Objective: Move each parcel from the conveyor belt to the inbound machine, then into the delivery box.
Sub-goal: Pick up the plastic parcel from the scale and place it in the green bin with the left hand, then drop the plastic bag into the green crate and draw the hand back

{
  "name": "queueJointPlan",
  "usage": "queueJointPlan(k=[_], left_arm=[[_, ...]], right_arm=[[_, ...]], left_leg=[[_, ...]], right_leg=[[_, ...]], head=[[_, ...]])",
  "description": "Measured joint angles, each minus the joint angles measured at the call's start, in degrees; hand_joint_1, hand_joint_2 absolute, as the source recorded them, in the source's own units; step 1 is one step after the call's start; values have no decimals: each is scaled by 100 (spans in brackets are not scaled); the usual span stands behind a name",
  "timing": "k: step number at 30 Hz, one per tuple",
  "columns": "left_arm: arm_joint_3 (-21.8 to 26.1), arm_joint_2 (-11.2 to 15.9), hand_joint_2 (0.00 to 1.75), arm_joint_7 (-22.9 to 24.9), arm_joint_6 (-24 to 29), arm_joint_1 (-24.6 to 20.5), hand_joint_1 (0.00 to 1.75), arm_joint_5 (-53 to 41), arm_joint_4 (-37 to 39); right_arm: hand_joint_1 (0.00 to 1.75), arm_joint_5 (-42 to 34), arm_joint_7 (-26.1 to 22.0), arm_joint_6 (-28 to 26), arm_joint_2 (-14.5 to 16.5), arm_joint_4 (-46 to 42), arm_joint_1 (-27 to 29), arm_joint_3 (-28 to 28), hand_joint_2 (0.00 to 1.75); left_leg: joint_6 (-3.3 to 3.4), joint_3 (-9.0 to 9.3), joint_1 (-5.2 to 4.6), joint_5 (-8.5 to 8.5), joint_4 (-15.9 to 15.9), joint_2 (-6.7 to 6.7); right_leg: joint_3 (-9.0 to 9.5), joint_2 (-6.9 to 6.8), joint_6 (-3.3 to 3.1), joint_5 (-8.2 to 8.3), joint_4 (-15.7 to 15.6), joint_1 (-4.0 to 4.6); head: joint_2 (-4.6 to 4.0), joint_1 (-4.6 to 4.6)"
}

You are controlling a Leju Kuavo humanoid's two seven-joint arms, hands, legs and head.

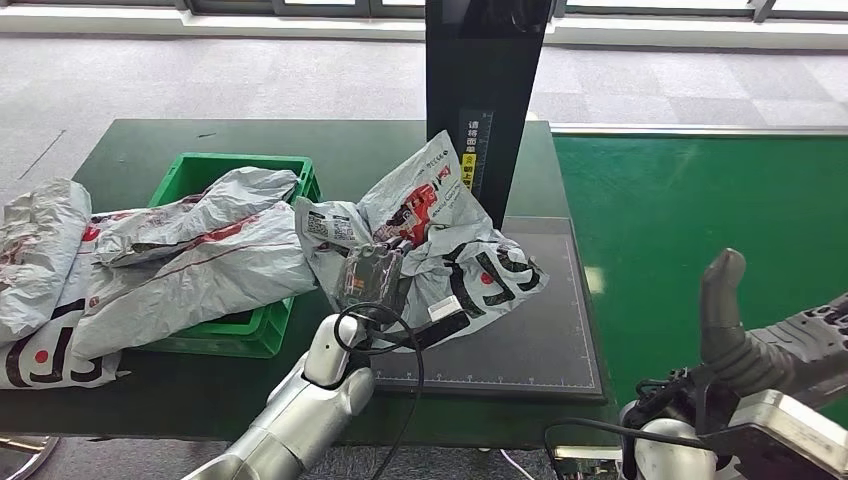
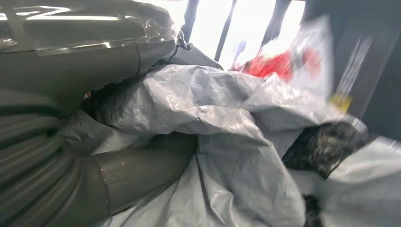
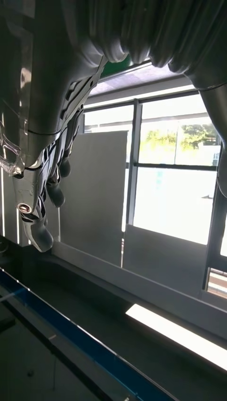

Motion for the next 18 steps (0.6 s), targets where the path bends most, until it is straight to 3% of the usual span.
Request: queueJointPlan(k=[3,7,12,18], left_arm=[[556,-55,175,-434,21,291,175,-331,-1085],[1010,-96,175,-624,21,493,175,-377,-1995],[1559,-248,175,-1434,22,775,175,-165,-3236],[2046,-268,175,-1496,21,944,175,-61,-4253]], right_arm=[[0,-4,9,-58,0,0,10,0,175],[0,-12,3,-75,1,0,16,0,175],[0,-101,-69,-74,14,0,43,0,175],[0,-132,-103,-74,37,25,109,0,175]], left_leg=[[0,-4,0,0,0,-1],[0,-2,1,0,0,-2],[0,-3,2,1,0,-2],[0,-3,2,1,0,-3]], right_leg=[[-3,-2,0,0,0,0],[-1,-3,0,-1,0,1],[-1,-4,0,-1,1,2],[0,-6,0,-1,0,2]], head=[[0,-1],[0,-1],[0,-1],[0,0]])
